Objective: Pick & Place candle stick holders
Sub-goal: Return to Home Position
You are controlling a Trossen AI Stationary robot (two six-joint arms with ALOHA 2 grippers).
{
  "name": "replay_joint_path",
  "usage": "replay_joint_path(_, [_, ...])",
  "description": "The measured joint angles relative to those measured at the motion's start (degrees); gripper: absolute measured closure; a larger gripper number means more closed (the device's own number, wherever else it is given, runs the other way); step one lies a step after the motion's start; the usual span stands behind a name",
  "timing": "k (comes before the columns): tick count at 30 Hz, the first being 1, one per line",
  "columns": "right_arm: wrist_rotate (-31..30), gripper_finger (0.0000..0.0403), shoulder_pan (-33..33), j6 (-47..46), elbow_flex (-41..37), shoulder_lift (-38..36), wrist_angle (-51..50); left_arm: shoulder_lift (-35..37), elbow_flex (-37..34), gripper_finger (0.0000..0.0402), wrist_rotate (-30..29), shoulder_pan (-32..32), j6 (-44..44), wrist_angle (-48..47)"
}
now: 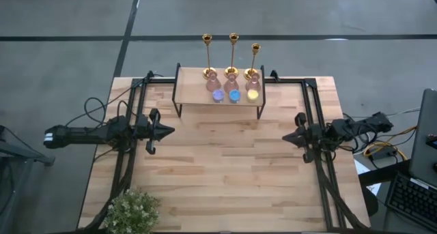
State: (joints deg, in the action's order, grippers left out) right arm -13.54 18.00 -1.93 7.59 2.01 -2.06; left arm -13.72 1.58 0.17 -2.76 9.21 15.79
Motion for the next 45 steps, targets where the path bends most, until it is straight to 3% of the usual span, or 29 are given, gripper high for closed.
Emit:
replay_joint_path(7, [0.03,0.0394,0.00,-0.89,2.89,-1.75,-7.01,0.00,0.00,0.0387,0.00,0.02,0.02,-0.06])
replay_joint_path(30, [-0.02,0.0394,-0.01,-2.39,-3.46,-1.90,-7.20,0.01,0.00,0.0387,0.01,0.02,0.02,-0.13])
replay_joint_path(45, [0.02,0.0394,0.00,-2.00,-3.64,-0.38,-6.19,0.00,0.00,0.0387,0.02,0.02,0.02,-0.20])
